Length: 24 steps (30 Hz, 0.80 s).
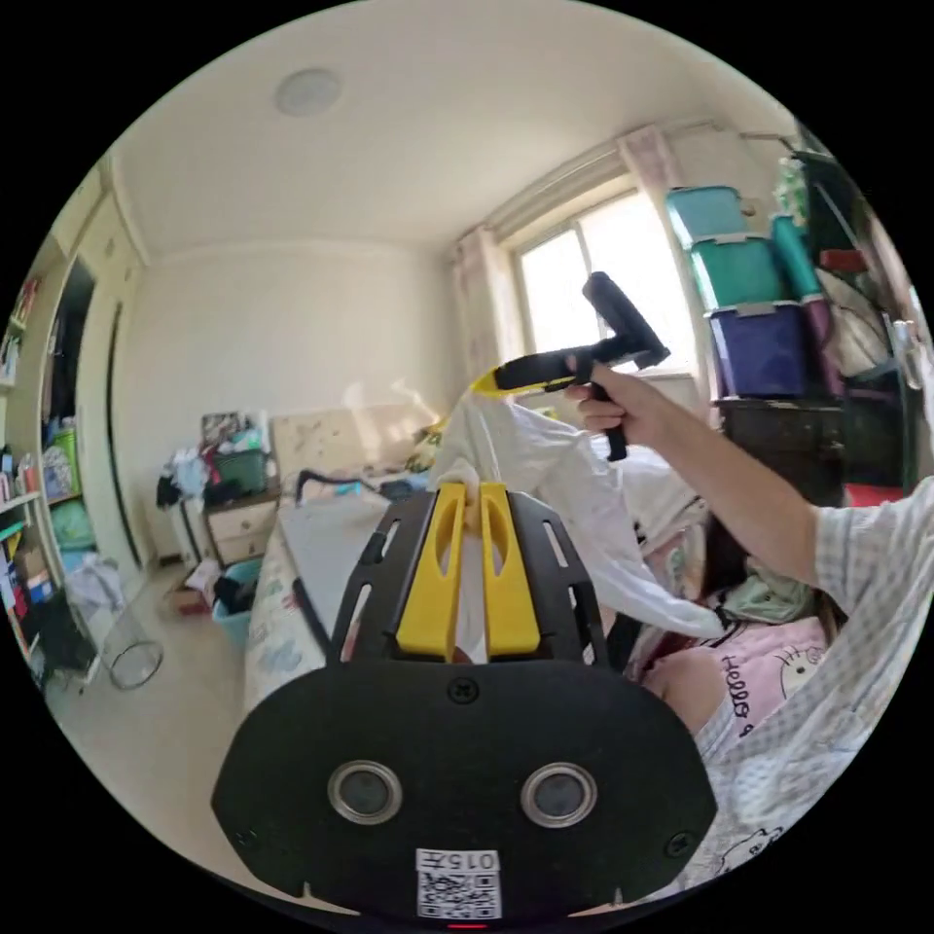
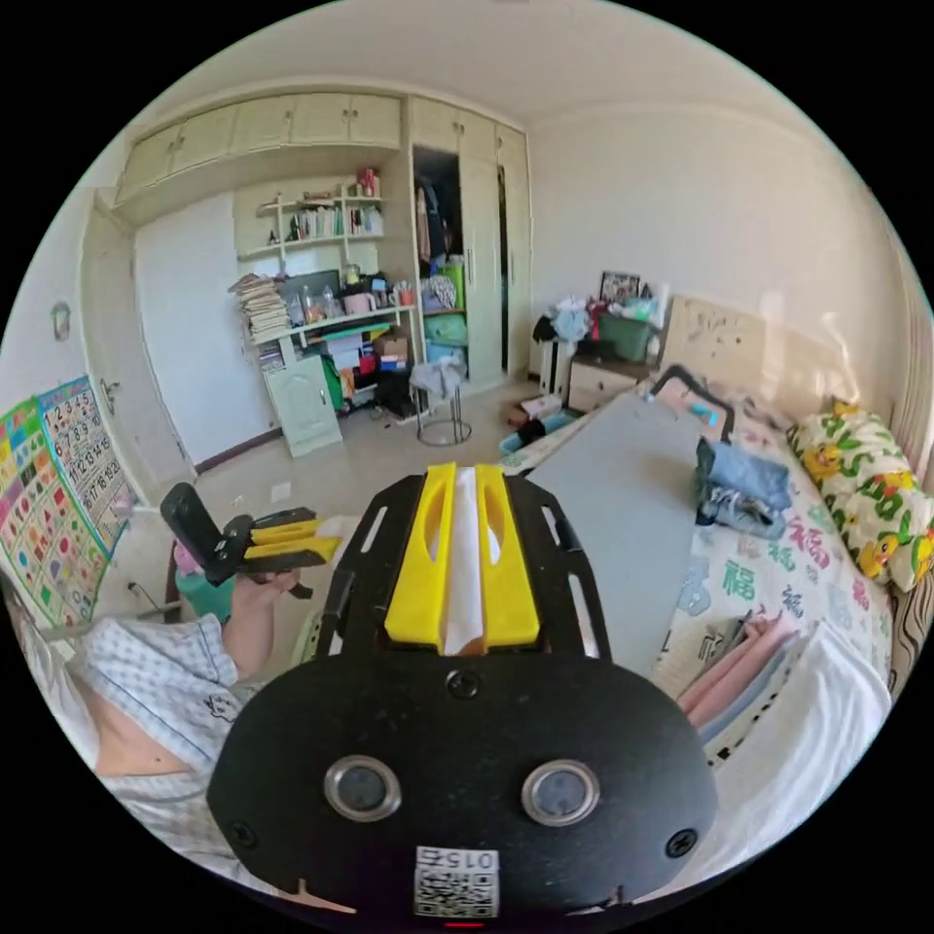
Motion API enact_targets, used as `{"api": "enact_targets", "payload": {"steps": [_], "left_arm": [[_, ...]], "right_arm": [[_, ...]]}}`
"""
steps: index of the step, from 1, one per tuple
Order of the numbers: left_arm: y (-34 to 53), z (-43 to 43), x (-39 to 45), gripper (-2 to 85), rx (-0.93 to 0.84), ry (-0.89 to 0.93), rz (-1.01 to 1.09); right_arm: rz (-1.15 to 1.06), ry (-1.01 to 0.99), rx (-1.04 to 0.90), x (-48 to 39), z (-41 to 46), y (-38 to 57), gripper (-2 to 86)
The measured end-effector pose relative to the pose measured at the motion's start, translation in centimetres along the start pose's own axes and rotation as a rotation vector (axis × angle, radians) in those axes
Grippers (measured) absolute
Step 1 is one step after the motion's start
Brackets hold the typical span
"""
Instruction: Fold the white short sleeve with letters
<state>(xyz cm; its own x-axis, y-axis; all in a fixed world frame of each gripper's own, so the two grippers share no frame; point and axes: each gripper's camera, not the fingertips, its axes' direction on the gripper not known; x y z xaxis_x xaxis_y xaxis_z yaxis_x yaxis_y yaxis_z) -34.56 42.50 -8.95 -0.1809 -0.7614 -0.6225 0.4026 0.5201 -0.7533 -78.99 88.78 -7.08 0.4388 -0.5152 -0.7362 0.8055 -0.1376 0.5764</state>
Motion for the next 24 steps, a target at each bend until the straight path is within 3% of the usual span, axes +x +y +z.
{"api": "enact_targets", "payload": {"steps": [3,7,13,17,21,24], "left_arm": [[3.4,3.4,-5.5,7.1,-0.224,-0.003,-0.109],[6.0,3.3,-8.5,9.9,-0.303,0.051,-0.119],[4.0,5.1,-9.1,12.2,-0.345,0.165,0.005],[4.5,11.3,-8.9,6.2,-0.598,0.150,0.127],[3.1,10.7,-11.2,1.2,-0.558,0.110,0.085],[-0.1,7.6,-12.9,0.4,-0.423,-0.002,0.059]], "right_arm": [[0.017,-0.040,-0.046,0.8,7.0,2.3,7.0],[0.031,-0.047,-0.083,0.7,13.0,10.1,9.3],[0.033,-0.084,-0.195,-1.7,22.4,16.1,12.2],[-0.051,0.030,-0.263,-3.9,30.4,15.2,8.4],[-0.086,0.145,-0.300,-3.4,34.1,14.4,2.4],[-0.014,0.224,-0.176,-0.7,31.7,13.2,0.7]]}}
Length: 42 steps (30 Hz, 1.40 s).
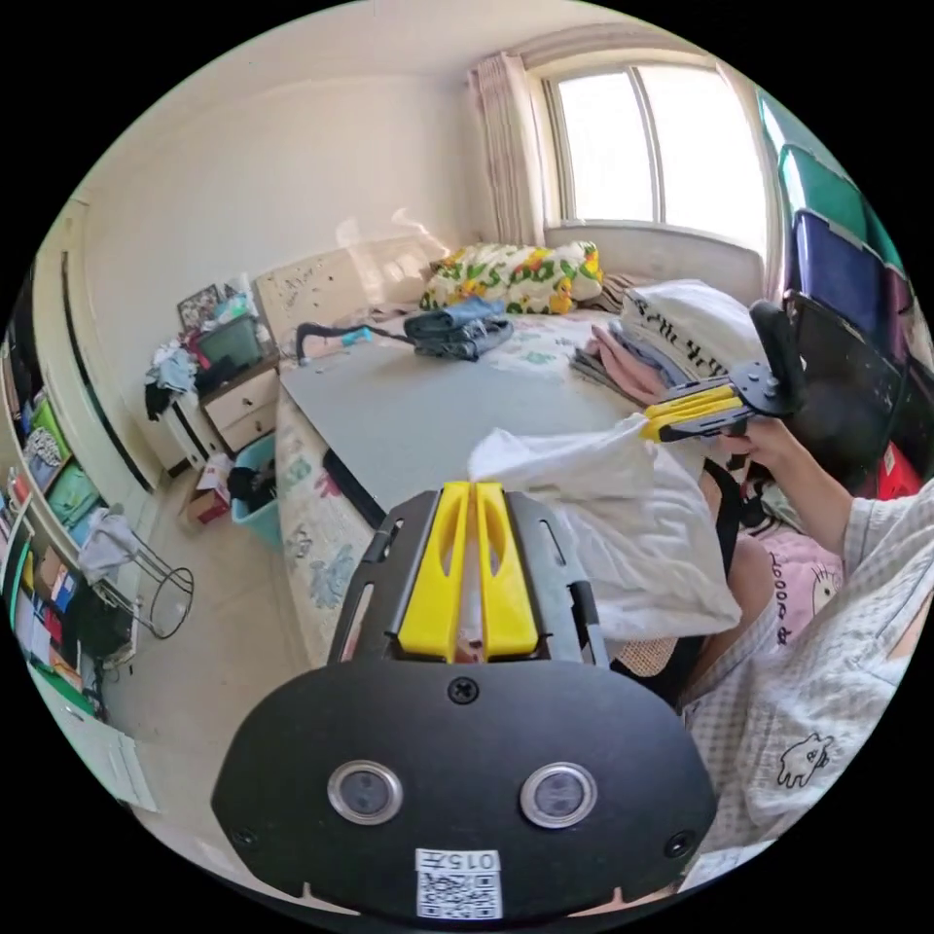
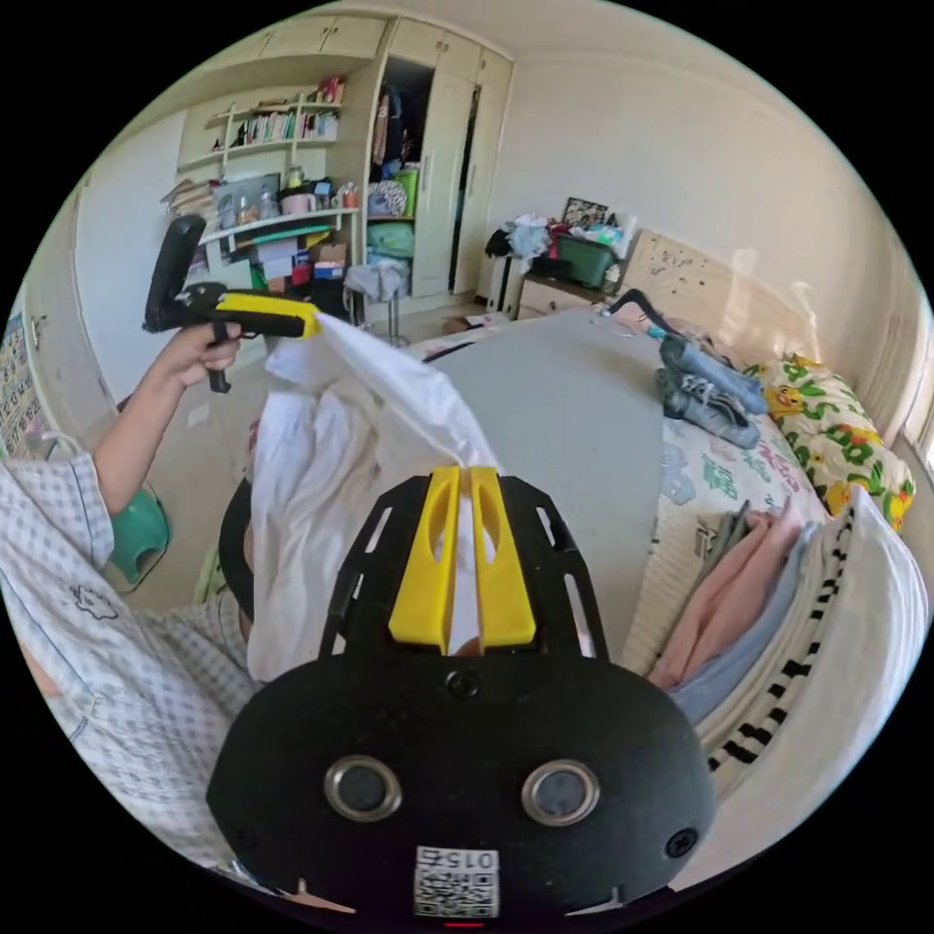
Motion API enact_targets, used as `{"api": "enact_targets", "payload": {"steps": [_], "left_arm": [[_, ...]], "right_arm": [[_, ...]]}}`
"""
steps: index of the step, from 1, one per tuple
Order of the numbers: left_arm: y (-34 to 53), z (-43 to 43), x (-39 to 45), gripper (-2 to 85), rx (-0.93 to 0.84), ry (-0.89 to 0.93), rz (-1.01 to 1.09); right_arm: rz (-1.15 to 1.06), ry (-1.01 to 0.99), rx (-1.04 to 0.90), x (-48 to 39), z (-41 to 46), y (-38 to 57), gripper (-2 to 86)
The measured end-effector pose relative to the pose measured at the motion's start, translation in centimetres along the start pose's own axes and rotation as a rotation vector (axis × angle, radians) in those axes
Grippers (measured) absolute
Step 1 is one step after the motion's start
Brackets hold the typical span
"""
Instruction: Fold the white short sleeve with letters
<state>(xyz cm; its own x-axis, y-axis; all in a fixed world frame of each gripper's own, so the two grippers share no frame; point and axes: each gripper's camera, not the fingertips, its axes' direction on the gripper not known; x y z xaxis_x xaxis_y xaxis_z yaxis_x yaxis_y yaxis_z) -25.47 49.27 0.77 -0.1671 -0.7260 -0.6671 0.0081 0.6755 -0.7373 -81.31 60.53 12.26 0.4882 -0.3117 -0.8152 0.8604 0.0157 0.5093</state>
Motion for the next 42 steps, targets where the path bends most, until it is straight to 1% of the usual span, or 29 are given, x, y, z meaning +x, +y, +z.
{"api": "enact_targets", "payload": {"steps": [1,2,4,9,11,13,15,17,18,20,21,22,23,24,25,26,27,28,30,31,32,34,36,37,38,39,40,41,42], "left_arm": [[-0.4,-0.9,-0.3,0.3,0.028,-0.008,-0.006],[-1.4,-2.7,-0.6,0.2,0.095,0.011,0.001],[-3.2,-5.4,-0.6,0.1,0.185,0.031,0.023],[-9.1,-13.6,2.4,-0.1,0.463,-0.125,0.137],[-10.9,-16.4,3.0,-0.1,0.552,-0.155,0.152],[-12.6,-18.8,3.4,-0.2,0.615,-0.162,0.160],[-13.5,-21.2,3.5,-0.4,0.680,-0.129,0.150],[-13.1,-22.2,3.4,-0.6,0.701,-0.135,0.151],[-12.4,-22.3,3.2,-0.6,0.702,-0.166,0.142],[-10.8,-21.5,2.1,-0.7,0.680,-0.192,0.112],[-9.6,-20.4,1.0,-0.7,0.642,-0.194,0.083],[-9.0,-19.7,0.4,-0.7,0.614,-0.195,0.068],[-7.5,-18.0,-0.8,-0.6,0.546,-0.206,0.034],[-5.6,-15.9,-2.3,-0.5,0.476,-0.211,-0.009],[-4.6,-14.8,-3.0,-0.5,0.438,-0.207,-0.031],[-2.5,-12.4,-4.6,-0.2,0.349,-0.196,-0.081],[-0.1,-10.0,-6.3,0.1,0.267,-0.194,-0.146],[1.1,-8.9,-7.2,0.3,0.232,-0.197,-0.181],[5.3,-5.1,-10.2,1.2,0.082,-0.190,-0.291],[6.0,-4.5,-10.7,1.6,0.060,-0.190,-0.314],[6.9,-3.9,-11.2,2.3,0.051,-0.196,-0.337],[6.5,-3.5,-11.0,4.1,0.058,-0.203,-0.325],[3.7,-2.8,-8.9,5.9,0.073,-0.218,-0.205],[2.8,-2.4,-8.2,6.3,0.079,-0.199,-0.165],[1.0,-1.3,-6.8,7.2,0.087,-0.109,-0.085],[-0.9,0.2,-5.5,8.1,0.081,0.042,-0.020],[-1.8,1.2,-4.9,8.5,0.072,0.123,0.003],[-3.6,3.4,-3.4,9.2,0.049,0.259,0.046],[-5.1,5.6,-1.5,9.9,0.016,0.329,0.099]], "right_arm": [[0.045,0.006,0.066,1.7,-1.7,-0.6,0.4],[0.074,-0.007,0.138,3.0,-3.8,-1.4,0.2],[0.077,0.022,0.231,3.8,-7.0,-3.0,0.0],[-0.016,0.267,0.408,1.4,-14.2,-7.8,-0.3],[-0.044,0.378,0.466,0.6,-16.8,-10.7,-0.4],[-0.032,0.445,0.526,0.6,-18.3,-13.2,-0.4],[-0.012,0.464,0.578,0.9,-19.6,-15.6,-0.4],[0.014,0.392,0.641,1.5,-20.1,-18.8,-0.4],[0.015,0.362,0.637,1.6,-19.8,-19.8,-0.4],[-0.006,0.259,0.572,1.8,-16.7,-24.0,0.0],[-0.012,0.248,0.548,1.8,-15.4,-25.0,0.1],[-0.023,0.230,0.483,1.7,-12.2,-27.0,0.5],[-0.027,0.186,0.402,1.8,-8.3,-28.6,1.0],[-0.022,0.150,0.357,2.0,-6.1,-29.2,1.5],[-0.015,0.058,0.260,2.4,-1.8,-29.8,2.4],[-0.018,-0.031,0.173,2.8,2.2,-29.7,3.3],[-0.023,-0.068,0.136,2.9,4.0,-29.3,3.7],[-0.037,-0.112,0.075,3.2,7.0,-28.1,4.1],[-0.055,-0.099,0.008,3.9,10.1,-25.9,3.3],[-0.032,-0.038,-0.023,4.9,11.3,-25.0,1.9],[0.014,0.024,-0.059,6.4,11.9,-24.8,0.1],[0.083,0.065,-0.103,8.4,11.0,-25.6,-0.6],[0.115,0.054,-0.046,9.2,7.4,-26.8,-0.8],[0.113,0.031,0.015,9.1,4.4,-27.8,-0.9],[0.107,0.024,0.061,8.7,1.6,-28.7,-1.0],[0.103,0.028,0.077,8.4,0.3,-29.2,-1.0],[0.093,0.045,0.106,7.9,-2.1,-30.0,-1.0],[0.084,0.063,0.140,7.5,-4.2,-30.4,-1.0],[0.080,0.070,0.159,7.4,-5.2,-30.5,-1.0]]}}
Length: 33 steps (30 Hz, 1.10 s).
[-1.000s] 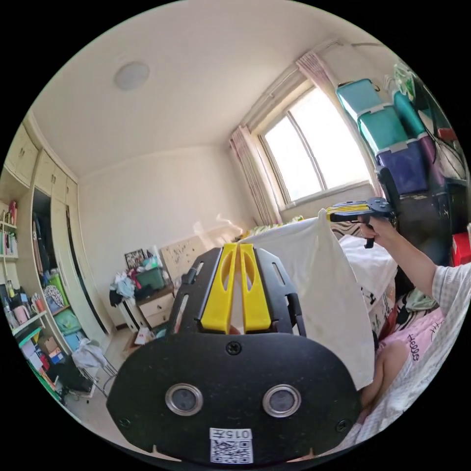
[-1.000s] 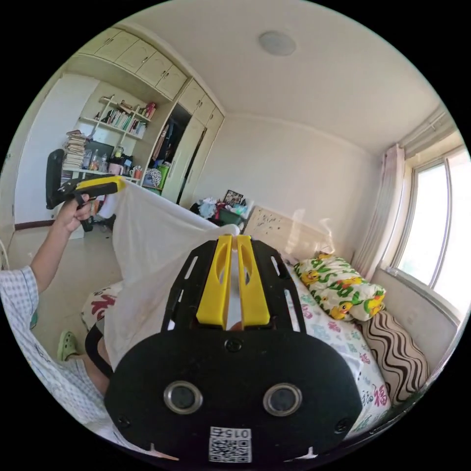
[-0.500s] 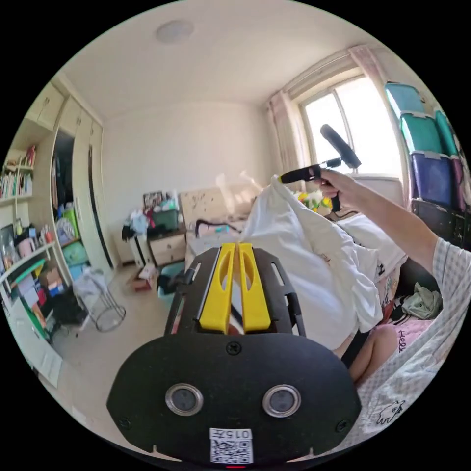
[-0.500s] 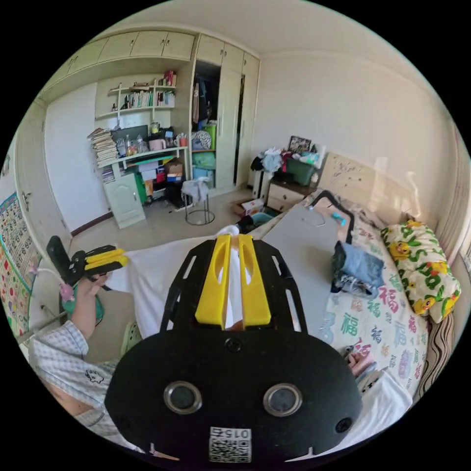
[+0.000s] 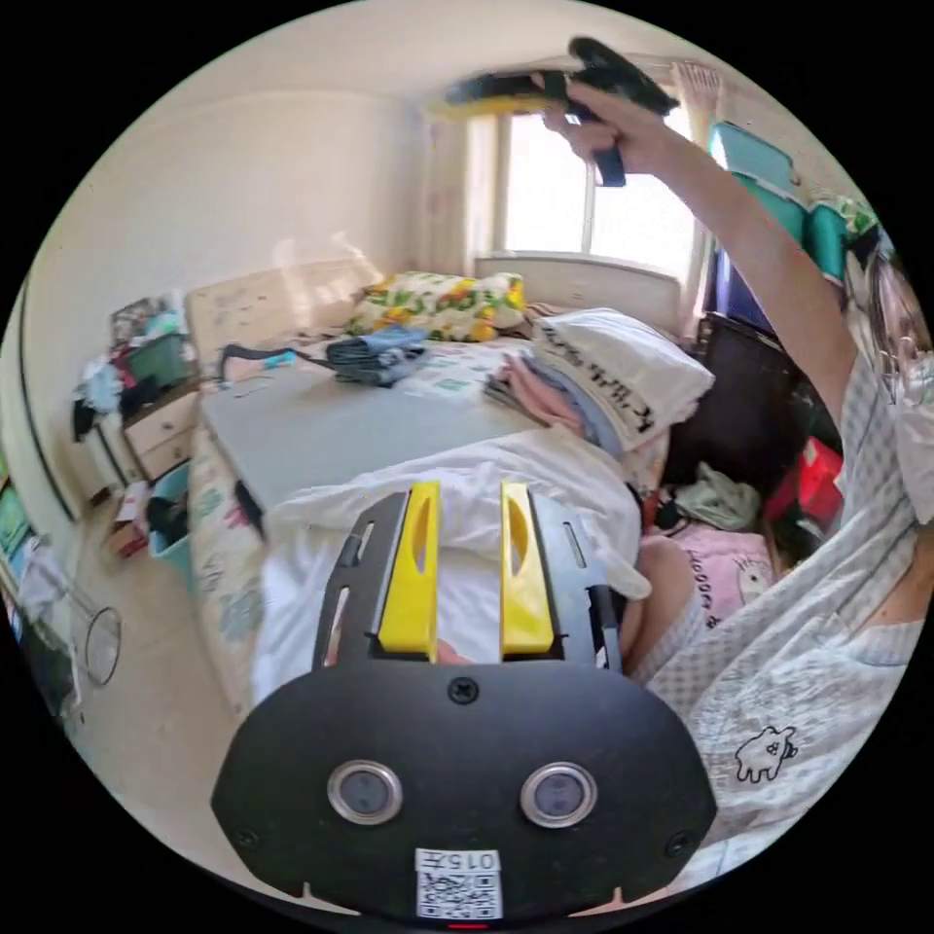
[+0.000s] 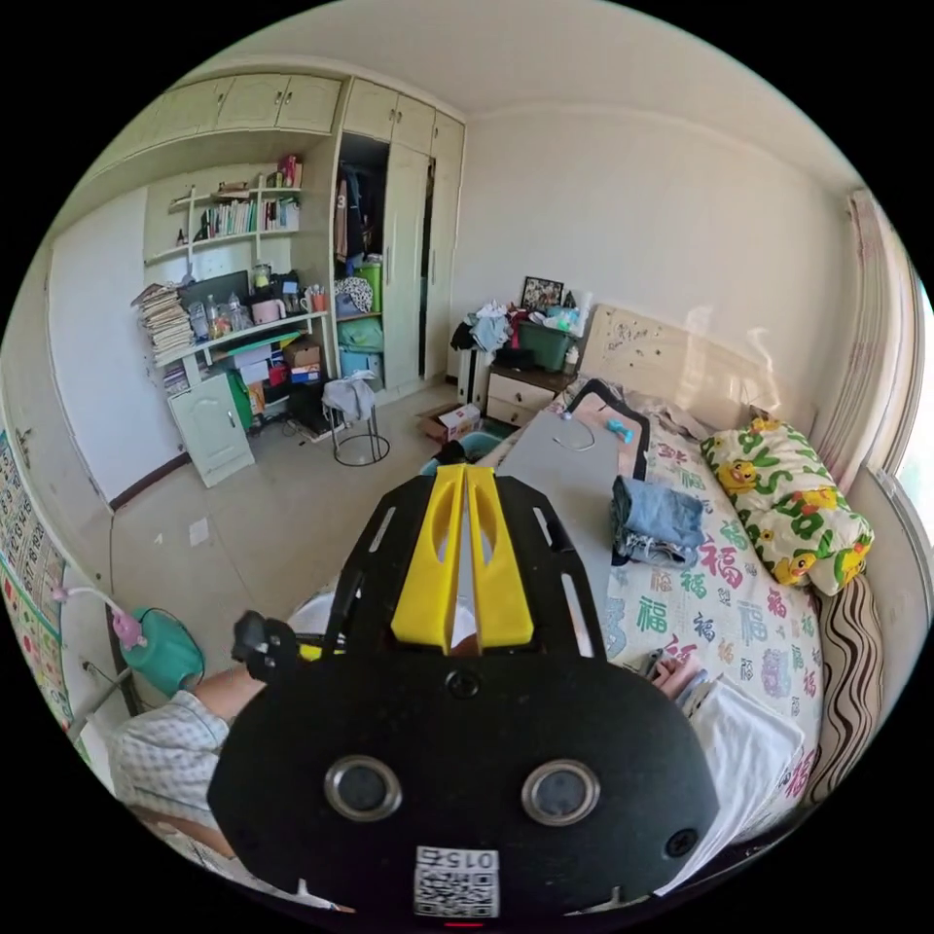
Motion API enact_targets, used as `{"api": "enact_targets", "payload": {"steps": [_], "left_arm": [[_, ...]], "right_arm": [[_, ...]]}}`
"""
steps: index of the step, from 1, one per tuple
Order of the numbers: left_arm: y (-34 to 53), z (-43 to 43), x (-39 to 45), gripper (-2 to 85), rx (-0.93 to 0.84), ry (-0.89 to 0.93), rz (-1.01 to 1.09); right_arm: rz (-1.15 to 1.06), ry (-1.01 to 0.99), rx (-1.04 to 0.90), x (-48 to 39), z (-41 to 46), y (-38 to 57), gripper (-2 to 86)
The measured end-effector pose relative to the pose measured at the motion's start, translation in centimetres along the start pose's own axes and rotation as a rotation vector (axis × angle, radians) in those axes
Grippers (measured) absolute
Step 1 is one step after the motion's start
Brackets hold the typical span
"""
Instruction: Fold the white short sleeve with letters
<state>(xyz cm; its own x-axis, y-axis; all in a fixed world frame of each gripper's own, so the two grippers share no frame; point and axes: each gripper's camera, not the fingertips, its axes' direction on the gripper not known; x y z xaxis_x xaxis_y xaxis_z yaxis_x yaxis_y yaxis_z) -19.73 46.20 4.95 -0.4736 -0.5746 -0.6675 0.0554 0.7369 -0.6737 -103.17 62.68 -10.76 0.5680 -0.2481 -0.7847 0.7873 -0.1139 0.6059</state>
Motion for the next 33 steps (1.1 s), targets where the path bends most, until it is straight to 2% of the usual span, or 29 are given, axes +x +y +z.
{"api": "enact_targets", "payload": {"steps": [6,10,14,16,19,21,23,28,30,33], "left_arm": [[-5.6,11.8,4.1,10.8,-0.202,0.115,0.154],[-6.9,15.6,5.3,9.8,-0.283,0.123,0.187],[-7.8,18.2,5.2,3.2,-0.365,0.073,0.177],[-7.9,16.8,4.3,1.9,-0.304,0.057,0.129],[-7.0,11.2,2.1,0.9,-0.122,-0.034,0.027],[-4.8,5.8,0.1,0.5,0.027,-0.083,-0.079],[-2.6,2.5,-0.7,0.3,0.102,-0.106,-0.135],[2.2,0.9,-0.3,1.0,0.039,-0.066,-0.181],[3.6,2.2,1.0,2.7,-0.046,-0.061,-0.150],[4.6,1.2,2.6,5.9,-0.032,-0.050,-0.125]], "right_arm": [[0.047,0.037,0.075,3.7,-5.9,1.0,-1.0],[0.074,0.040,0.062,8.8,-7.7,4.3,-0.9],[0.023,-0.067,0.042,13.5,-8.5,10.7,-0.4],[-0.032,-0.175,0.035,14.9,-8.5,15.9,0.2],[-0.112,-0.295,0.014,16.8,-8.1,27.1,3.6],[-0.131,-0.302,-0.018,17.8,-7.3,34.0,4.9],[-0.127,-0.263,-0.034,18.4,-6.0,42.4,7.0],[-0.028,-0.308,-0.001,18.8,-2.5,51.8,9.2],[-0.017,-0.296,0.004,18.9,-1.3,53.0,9.5],[-0.079,-0.320,-0.028,18.9,-0.1,53.9,10.2]]}}
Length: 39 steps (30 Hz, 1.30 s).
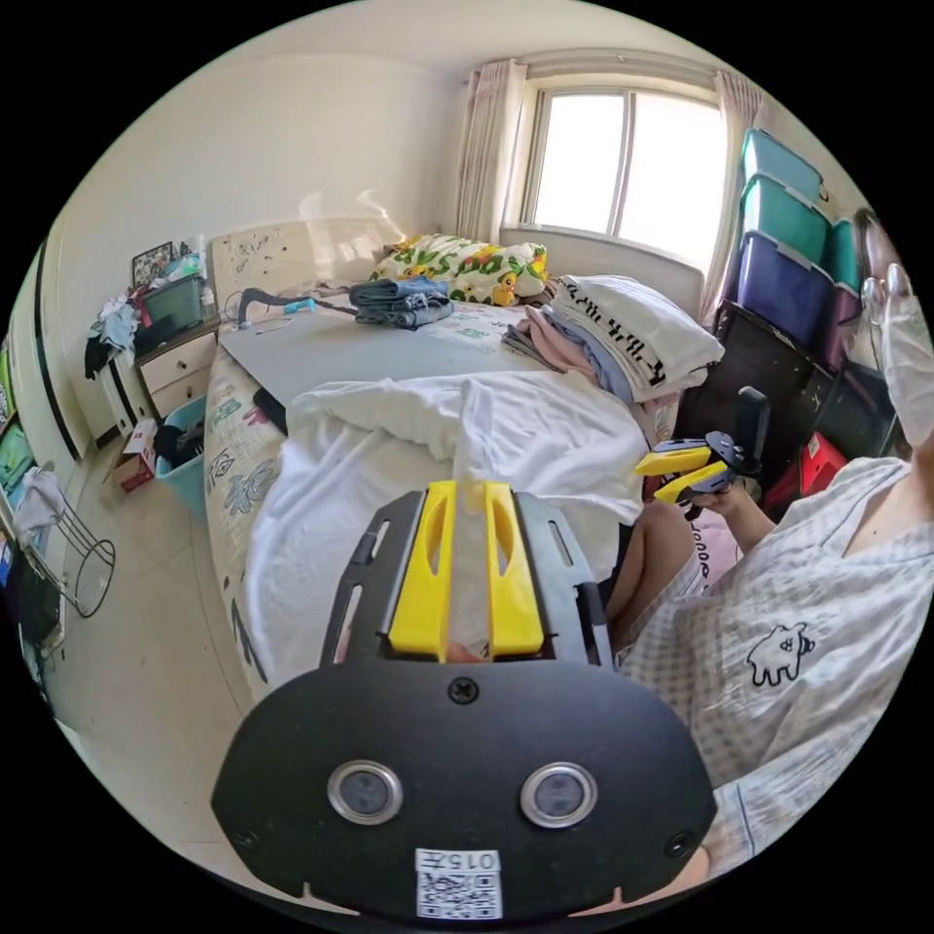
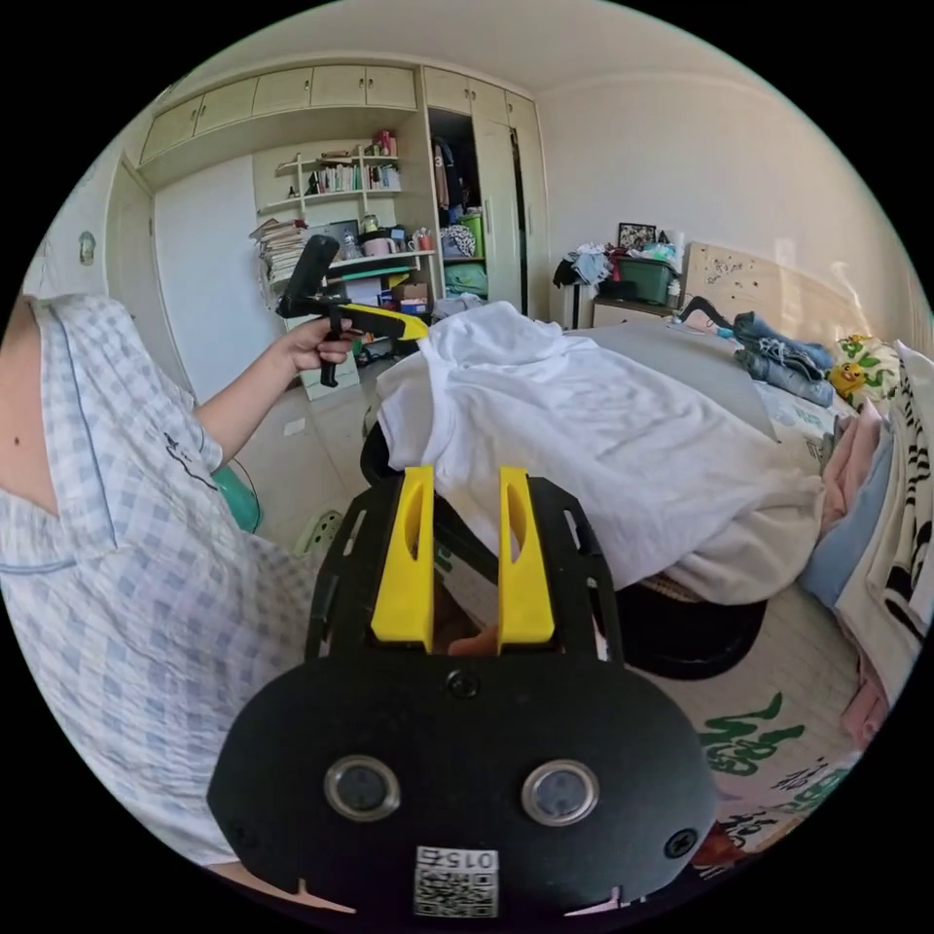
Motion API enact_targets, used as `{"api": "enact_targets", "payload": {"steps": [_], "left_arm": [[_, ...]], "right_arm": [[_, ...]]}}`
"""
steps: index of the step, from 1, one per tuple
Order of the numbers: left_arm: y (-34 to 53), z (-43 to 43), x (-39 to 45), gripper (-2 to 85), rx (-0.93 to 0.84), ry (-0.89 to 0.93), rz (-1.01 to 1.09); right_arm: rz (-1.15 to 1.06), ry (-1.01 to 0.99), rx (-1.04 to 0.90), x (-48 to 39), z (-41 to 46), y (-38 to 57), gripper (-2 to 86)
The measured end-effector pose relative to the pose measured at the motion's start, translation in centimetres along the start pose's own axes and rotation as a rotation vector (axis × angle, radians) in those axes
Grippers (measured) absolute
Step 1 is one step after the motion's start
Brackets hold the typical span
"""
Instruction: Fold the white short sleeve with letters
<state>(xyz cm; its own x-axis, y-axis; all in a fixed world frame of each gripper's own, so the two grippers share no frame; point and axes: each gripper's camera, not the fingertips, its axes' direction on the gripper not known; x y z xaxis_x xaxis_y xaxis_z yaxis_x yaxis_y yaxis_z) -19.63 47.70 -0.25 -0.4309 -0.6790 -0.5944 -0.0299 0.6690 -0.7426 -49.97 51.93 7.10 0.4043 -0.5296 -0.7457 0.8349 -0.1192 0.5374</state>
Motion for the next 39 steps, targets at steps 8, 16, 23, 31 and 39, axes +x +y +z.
{"api": "enact_targets", "payload": {"steps": [8,16,23,31,39], "left_arm": [[-1.5,-2.5,7.1,8.9,-0.105,-0.114,0.433],[-6.1,4.1,17.4,13.0,-0.415,-0.369,1.063],[-5.3,8.3,24.3,11.9,-0.507,-0.488,1.580],[-2.9,10.6,27.0,10.0,-0.529,-0.466,1.769],[0.0,8.0,27.3,2.1,-0.380,-0.578,1.625]], "right_arm": [[-0.145,0.185,-0.114,-0.5,1.4,3.9,10.5],[-0.164,0.345,-0.125,-0.7,1.8,5.2,9.4],[-0.068,0.367,-0.106,-0.1,0.7,5.6,7.8],[-0.075,0.433,-0.137,-1.8,-1.0,5.0,7.8],[-0.136,0.464,-0.166,-3.5,-2.6,3.4,3.6]]}}
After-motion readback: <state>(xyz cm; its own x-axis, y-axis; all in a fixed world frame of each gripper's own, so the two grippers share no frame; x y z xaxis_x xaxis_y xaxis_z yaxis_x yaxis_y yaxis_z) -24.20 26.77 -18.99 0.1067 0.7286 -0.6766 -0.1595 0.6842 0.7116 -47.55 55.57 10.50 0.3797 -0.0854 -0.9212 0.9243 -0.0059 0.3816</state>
